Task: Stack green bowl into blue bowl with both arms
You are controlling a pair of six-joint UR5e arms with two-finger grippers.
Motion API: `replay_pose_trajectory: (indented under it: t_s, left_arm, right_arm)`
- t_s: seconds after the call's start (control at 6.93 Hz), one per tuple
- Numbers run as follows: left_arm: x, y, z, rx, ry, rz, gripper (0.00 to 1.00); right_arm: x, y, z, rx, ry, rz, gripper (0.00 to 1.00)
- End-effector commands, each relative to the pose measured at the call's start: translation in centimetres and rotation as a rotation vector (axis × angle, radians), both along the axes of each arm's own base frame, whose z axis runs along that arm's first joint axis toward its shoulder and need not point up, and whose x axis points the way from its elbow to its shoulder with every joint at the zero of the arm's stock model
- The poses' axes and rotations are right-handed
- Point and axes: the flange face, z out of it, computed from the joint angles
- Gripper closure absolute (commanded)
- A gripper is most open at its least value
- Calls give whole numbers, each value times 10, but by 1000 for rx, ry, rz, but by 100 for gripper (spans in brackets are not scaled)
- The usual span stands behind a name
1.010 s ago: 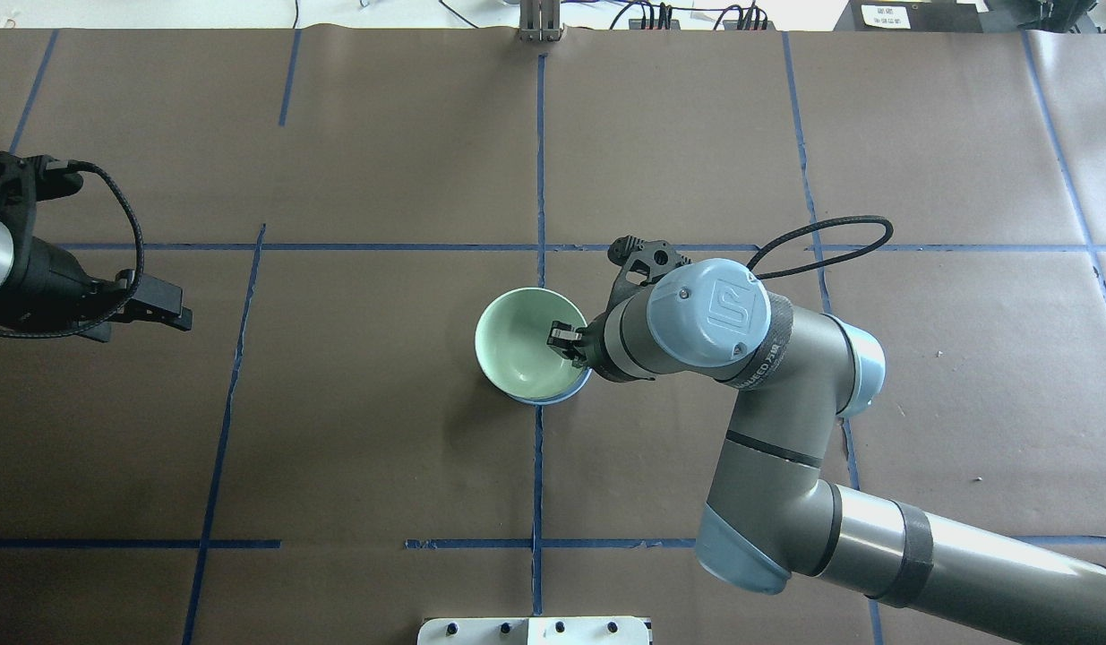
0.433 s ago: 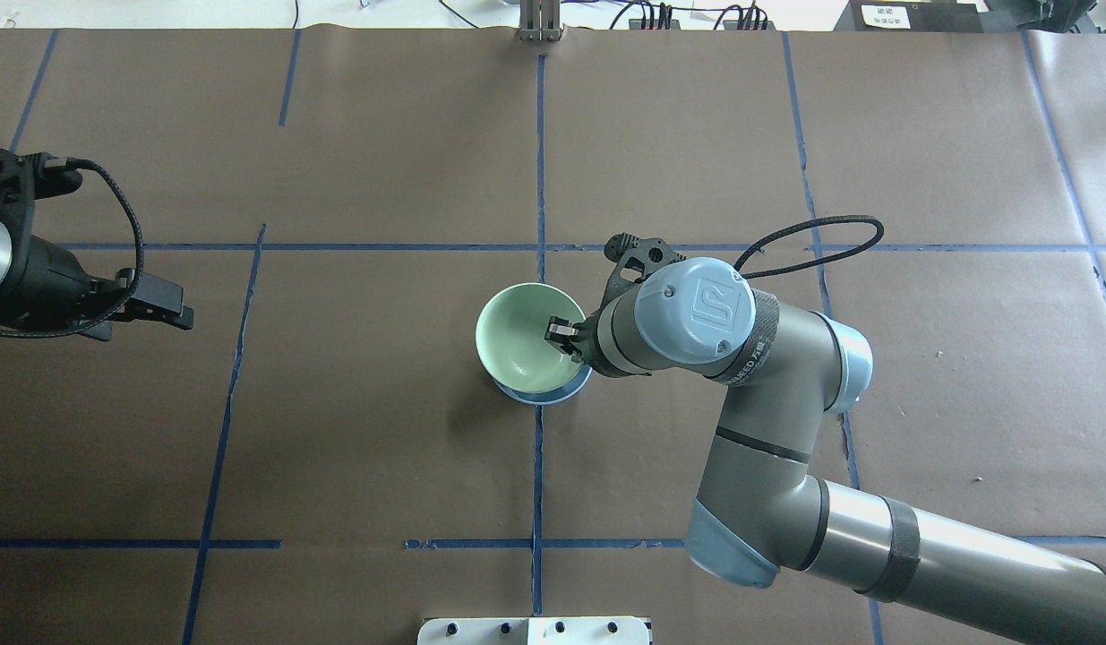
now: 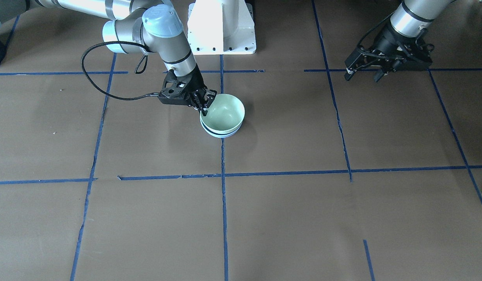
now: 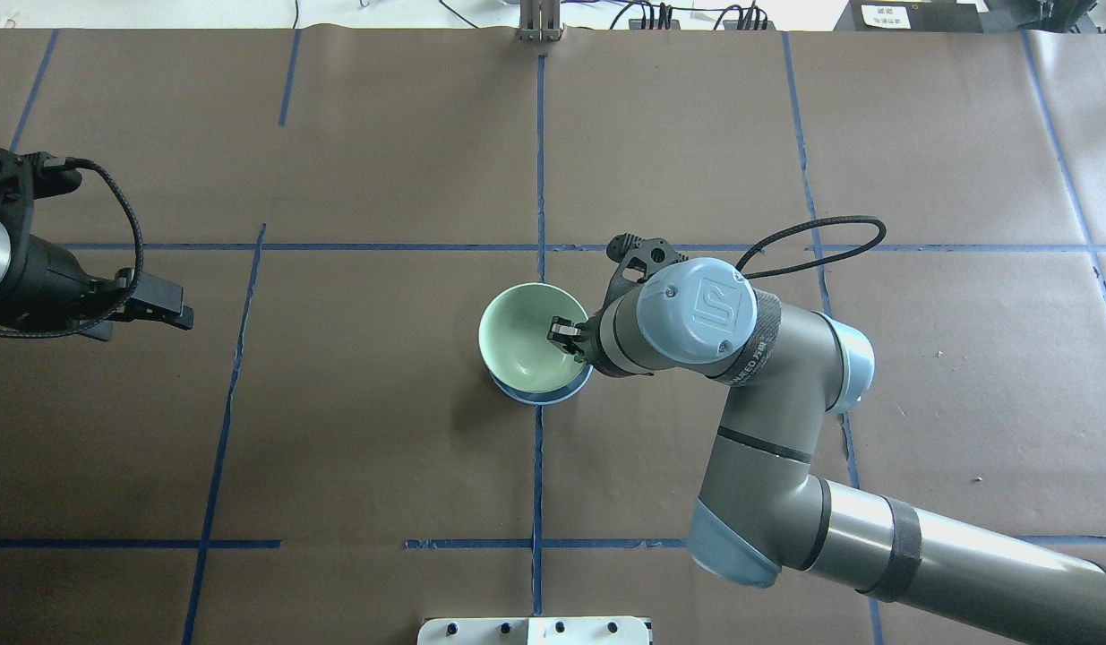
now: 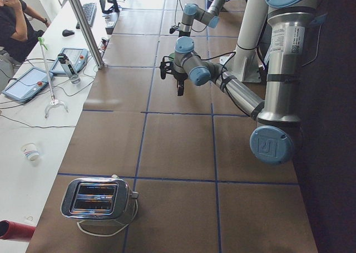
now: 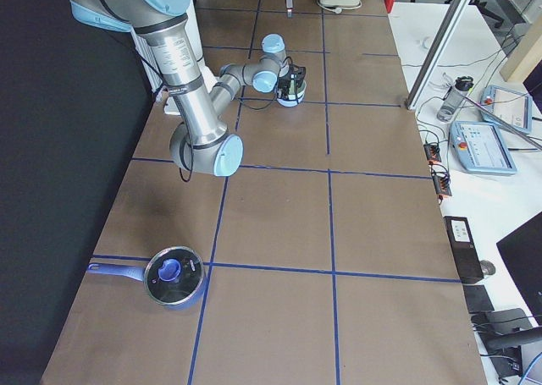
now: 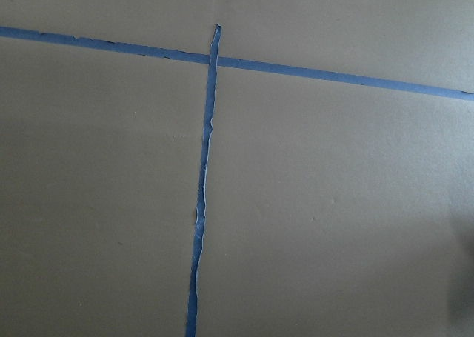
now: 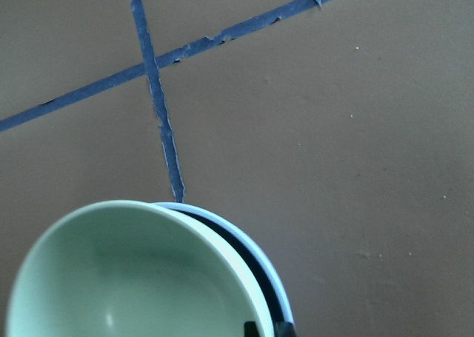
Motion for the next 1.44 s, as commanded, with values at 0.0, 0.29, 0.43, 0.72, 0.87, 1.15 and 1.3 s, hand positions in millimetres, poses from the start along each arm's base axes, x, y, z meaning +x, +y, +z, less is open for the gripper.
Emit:
replay_pose_trajectory:
  t_s: [0.0,0.29,0.43,0.72,0.87,1.15,1.3]
  left_arm:
    - [0,0,1,-2,-2,0,0]
    - [-2,2,8,-3,-12,9,0]
    - [-8,8,24,18,-37,40,0]
    - [-56,10,72,160,-135,140,0]
    - [-87,9,96,230,-182,184,0]
    - [-158,-7,165,275,-141,273,0]
    - [-202,-16,218,306,-150,297,0]
  right_arm:
    - [4,-3,-5,11,-8,2,0]
    - [61,-22,6,-13,-34,17,0]
    - [112,-31,31,9,-23,-27,0]
    - [206,-25,113,117,89,-136,0]
    - [268,-36,156,156,129,-200,0]
    - [403,-57,248,253,163,-335,0]
    - [469,-65,300,277,143,-357,0]
